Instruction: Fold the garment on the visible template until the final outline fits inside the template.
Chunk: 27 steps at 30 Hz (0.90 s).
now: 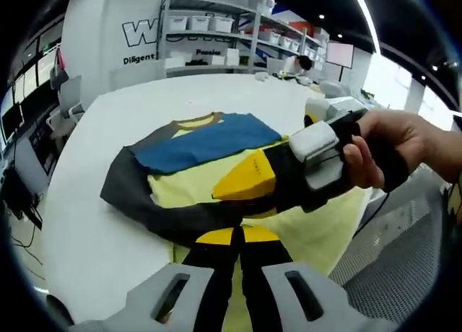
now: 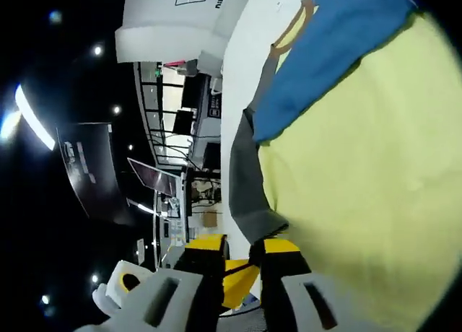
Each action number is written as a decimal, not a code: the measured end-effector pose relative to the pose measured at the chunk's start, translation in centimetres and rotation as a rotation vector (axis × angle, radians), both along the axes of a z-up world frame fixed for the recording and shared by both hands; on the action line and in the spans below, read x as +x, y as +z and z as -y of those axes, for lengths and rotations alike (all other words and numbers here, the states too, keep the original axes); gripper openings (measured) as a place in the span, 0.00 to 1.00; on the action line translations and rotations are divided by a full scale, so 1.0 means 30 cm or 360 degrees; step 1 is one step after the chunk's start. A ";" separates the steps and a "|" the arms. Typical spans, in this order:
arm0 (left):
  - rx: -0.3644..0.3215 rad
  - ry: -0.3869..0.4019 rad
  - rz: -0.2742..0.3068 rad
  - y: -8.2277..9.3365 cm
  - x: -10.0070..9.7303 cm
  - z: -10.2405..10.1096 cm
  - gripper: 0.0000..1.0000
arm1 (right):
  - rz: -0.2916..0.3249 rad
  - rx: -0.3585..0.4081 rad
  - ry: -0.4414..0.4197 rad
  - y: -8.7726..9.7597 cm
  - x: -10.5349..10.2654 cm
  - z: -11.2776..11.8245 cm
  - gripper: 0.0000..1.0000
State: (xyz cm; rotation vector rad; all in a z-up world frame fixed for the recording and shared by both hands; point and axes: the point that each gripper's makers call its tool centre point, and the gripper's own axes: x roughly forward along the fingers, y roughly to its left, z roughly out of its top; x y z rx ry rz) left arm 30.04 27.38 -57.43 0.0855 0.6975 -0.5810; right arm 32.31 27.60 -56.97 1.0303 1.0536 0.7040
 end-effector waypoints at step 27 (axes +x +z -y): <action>0.0199 0.0092 0.0080 -0.033 0.120 -0.155 0.19 | 0.0589 -0.0118 0.0173 0.285 0.153 -0.013 0.00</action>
